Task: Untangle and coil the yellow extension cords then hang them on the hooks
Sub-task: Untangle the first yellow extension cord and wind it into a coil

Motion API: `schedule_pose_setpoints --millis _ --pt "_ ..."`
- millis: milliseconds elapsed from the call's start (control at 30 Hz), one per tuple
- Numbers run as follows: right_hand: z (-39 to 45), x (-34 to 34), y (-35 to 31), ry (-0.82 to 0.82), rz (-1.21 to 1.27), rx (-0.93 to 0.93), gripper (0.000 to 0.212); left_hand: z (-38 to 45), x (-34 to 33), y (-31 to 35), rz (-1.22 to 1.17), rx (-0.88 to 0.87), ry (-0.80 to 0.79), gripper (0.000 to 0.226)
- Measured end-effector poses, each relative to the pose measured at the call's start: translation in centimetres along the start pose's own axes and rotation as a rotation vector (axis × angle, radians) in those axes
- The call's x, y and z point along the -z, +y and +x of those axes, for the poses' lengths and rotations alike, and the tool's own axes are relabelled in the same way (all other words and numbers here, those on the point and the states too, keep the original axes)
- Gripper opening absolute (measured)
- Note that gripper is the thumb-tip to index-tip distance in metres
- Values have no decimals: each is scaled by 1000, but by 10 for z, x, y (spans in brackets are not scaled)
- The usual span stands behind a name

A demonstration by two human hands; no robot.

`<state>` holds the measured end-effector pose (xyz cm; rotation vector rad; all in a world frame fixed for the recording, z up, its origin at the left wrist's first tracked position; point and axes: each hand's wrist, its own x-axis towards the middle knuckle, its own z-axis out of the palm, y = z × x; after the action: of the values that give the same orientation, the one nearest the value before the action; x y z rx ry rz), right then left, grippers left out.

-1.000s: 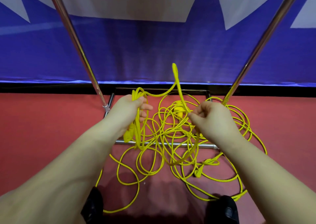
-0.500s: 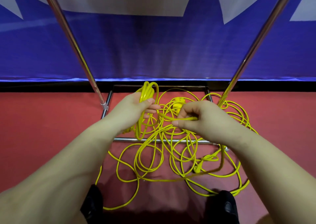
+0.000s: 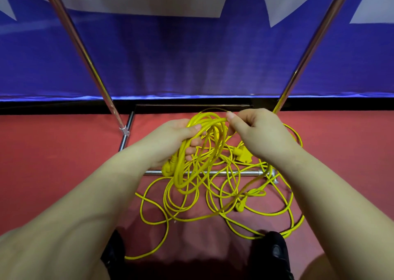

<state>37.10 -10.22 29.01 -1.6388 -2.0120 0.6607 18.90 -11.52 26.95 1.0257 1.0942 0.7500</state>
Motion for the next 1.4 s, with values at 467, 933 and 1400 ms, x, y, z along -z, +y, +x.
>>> schedule_pose_setpoints --millis 467,933,1400 --pt "-8 -16 -7 -383 145 73 38 -4 -6 -5 -33 11 -62 21" --pt "-6 2 0 -48 434 102 15 -3 13 0 69 -45 82 21" --pt "-2 -24 2 -20 311 10 25 0 -12 -10 151 -68 -25 20"
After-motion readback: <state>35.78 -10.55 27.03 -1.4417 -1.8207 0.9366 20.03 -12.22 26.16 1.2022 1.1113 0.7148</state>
